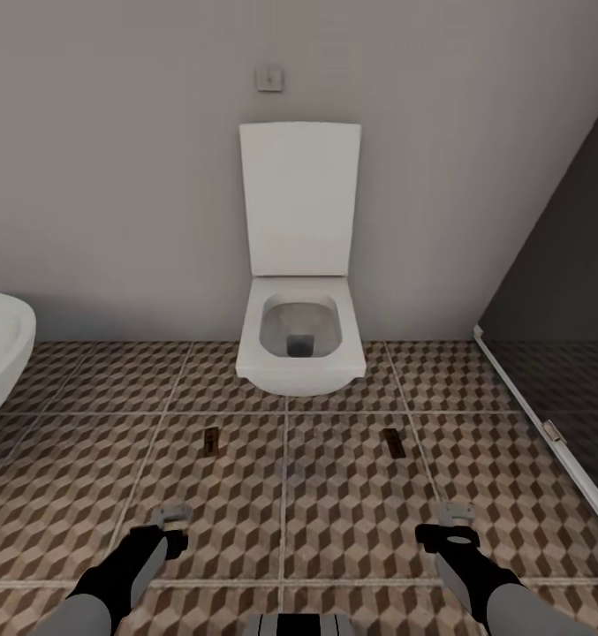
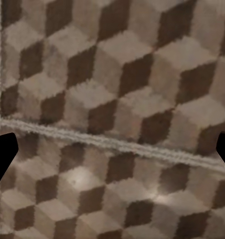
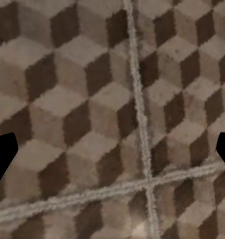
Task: Take the four mousetraps from the cabinet in the bathroom and place them on the bathroom floor. Make sure all four end up on the same floor surface, and ensure that at least two of them are either under or directly next to the same bathroom sink.
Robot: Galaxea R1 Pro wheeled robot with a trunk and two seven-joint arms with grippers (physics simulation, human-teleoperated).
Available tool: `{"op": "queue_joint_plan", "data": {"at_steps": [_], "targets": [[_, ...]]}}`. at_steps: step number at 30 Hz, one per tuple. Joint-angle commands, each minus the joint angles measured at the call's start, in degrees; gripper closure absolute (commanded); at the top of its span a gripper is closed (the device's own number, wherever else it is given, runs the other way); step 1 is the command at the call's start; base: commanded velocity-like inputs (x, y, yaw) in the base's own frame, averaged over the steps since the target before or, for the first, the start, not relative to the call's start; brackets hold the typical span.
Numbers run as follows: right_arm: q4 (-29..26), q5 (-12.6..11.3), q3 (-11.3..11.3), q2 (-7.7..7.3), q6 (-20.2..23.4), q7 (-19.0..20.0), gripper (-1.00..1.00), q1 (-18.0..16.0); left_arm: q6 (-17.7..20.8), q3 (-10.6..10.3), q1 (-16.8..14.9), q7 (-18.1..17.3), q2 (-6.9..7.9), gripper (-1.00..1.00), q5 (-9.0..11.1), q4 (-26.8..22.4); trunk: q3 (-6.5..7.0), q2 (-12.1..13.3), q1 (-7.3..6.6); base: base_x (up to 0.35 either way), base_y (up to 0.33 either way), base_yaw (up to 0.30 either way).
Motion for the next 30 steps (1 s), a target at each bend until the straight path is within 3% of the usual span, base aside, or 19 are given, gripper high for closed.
{"op": "queue_joint_plan", "data": {"at_steps": [1, 30], "targets": [[-0.13, -0.52, 0.51, -0.03, 0.34, -0.29, -1.0, 0.04, 0.26, -0.3, 0.0, 0.43, 0.05, -1.0, 0.62, -0.1, 0.18, 0.0, -0.03, 0.0, 0.0, 0.0], [-0.13, -0.52, 0.56, 0.01, 0.26, -0.29, -1.0, 0.0, 0.17, -0.3, 0.0, 0.49, 0.13, -1.0, 0.61, -0.09, 6.61, 0.39, -0.78, 0.0, 0.0, 0.0]]}}
